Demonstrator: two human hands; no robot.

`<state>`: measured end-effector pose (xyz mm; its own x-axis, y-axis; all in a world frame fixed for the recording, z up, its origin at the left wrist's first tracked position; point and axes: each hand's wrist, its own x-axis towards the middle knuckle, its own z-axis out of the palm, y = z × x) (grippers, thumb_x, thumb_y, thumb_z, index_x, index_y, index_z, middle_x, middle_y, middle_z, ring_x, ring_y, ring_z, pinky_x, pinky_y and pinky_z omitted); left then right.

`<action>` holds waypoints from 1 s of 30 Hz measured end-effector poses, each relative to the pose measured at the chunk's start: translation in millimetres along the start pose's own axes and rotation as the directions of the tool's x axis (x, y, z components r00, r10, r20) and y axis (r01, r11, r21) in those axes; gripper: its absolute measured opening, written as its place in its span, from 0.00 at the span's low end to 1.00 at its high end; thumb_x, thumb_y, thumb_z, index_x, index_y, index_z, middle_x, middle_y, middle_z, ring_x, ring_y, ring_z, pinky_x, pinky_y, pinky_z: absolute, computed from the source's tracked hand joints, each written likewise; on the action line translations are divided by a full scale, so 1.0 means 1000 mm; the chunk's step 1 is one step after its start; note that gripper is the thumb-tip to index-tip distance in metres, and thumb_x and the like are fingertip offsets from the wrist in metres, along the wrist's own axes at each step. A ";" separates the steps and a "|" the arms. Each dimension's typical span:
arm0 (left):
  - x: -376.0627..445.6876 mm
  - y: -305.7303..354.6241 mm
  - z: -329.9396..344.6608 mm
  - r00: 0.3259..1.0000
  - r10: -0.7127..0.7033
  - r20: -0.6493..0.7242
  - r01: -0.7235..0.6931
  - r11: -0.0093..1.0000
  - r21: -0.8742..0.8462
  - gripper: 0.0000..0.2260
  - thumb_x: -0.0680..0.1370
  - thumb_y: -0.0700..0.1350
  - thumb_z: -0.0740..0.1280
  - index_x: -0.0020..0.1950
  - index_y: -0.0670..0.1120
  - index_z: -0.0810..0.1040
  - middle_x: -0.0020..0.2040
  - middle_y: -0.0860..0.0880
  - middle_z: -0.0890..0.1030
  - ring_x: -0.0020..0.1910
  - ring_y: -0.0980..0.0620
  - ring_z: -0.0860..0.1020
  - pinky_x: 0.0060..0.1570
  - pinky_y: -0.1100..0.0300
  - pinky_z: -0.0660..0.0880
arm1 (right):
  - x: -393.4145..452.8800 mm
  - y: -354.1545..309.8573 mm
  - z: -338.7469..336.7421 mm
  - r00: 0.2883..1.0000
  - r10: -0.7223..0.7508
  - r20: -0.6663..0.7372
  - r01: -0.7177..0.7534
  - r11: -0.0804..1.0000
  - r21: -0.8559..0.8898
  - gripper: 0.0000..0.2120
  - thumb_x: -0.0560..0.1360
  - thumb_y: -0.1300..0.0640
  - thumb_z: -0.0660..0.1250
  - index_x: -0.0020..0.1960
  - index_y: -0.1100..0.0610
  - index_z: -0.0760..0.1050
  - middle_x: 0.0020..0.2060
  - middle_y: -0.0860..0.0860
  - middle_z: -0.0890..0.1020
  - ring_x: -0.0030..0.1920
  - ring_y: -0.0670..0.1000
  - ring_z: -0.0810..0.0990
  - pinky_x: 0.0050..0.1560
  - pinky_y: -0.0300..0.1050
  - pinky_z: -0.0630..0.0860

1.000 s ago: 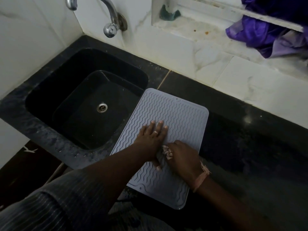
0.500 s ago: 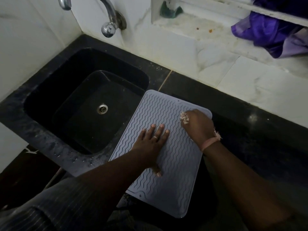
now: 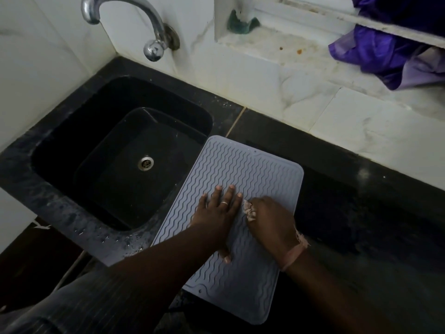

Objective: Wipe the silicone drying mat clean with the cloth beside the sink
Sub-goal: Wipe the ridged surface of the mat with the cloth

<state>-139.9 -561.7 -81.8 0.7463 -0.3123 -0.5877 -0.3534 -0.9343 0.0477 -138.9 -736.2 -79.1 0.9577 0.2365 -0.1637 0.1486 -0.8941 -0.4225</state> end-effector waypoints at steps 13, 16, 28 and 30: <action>0.001 -0.001 -0.003 0.999 0.012 0.031 -0.011 0.999 -0.034 0.72 0.60 0.63 0.82 0.79 0.50 0.26 0.77 0.45 0.23 0.76 0.38 0.27 0.76 0.35 0.38 | 0.101 0.048 -0.032 0.973 0.072 -0.221 -0.087 0.995 -0.055 0.14 0.80 0.54 0.61 0.35 0.53 0.72 0.36 0.54 0.77 0.35 0.56 0.79 0.34 0.46 0.73; -0.001 -0.002 -0.005 0.999 0.026 0.036 -0.025 0.999 -0.044 0.71 0.61 0.63 0.82 0.79 0.50 0.26 0.77 0.45 0.24 0.77 0.38 0.27 0.77 0.34 0.39 | 0.113 0.054 -0.039 0.949 0.141 -0.283 -0.157 0.987 -0.033 0.18 0.83 0.48 0.60 0.40 0.58 0.76 0.39 0.56 0.78 0.38 0.57 0.78 0.34 0.46 0.72; -0.001 -0.002 -0.009 0.999 0.017 0.051 -0.015 0.998 -0.054 0.71 0.60 0.62 0.82 0.79 0.52 0.26 0.78 0.46 0.24 0.77 0.38 0.28 0.77 0.34 0.40 | 0.097 0.043 -0.033 0.964 0.198 -0.179 -0.210 0.976 -0.050 0.12 0.78 0.57 0.64 0.38 0.60 0.77 0.36 0.56 0.80 0.36 0.57 0.81 0.37 0.50 0.80; -0.003 -0.003 -0.009 0.999 0.017 0.049 -0.014 0.998 -0.059 0.71 0.60 0.62 0.82 0.79 0.52 0.27 0.78 0.46 0.24 0.77 0.39 0.28 0.77 0.34 0.40 | 0.094 0.038 -0.033 0.961 0.227 -0.156 -0.230 0.973 0.001 0.15 0.79 0.56 0.64 0.35 0.58 0.77 0.32 0.55 0.80 0.33 0.57 0.81 0.35 0.50 0.81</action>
<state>-135.7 -560.0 -73.1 0.7118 -0.3192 -0.6257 -0.3301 -0.9383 0.1031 -35.7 -760.8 -81.6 0.9928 -0.0348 -0.1146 -0.0757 -0.9241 -0.3745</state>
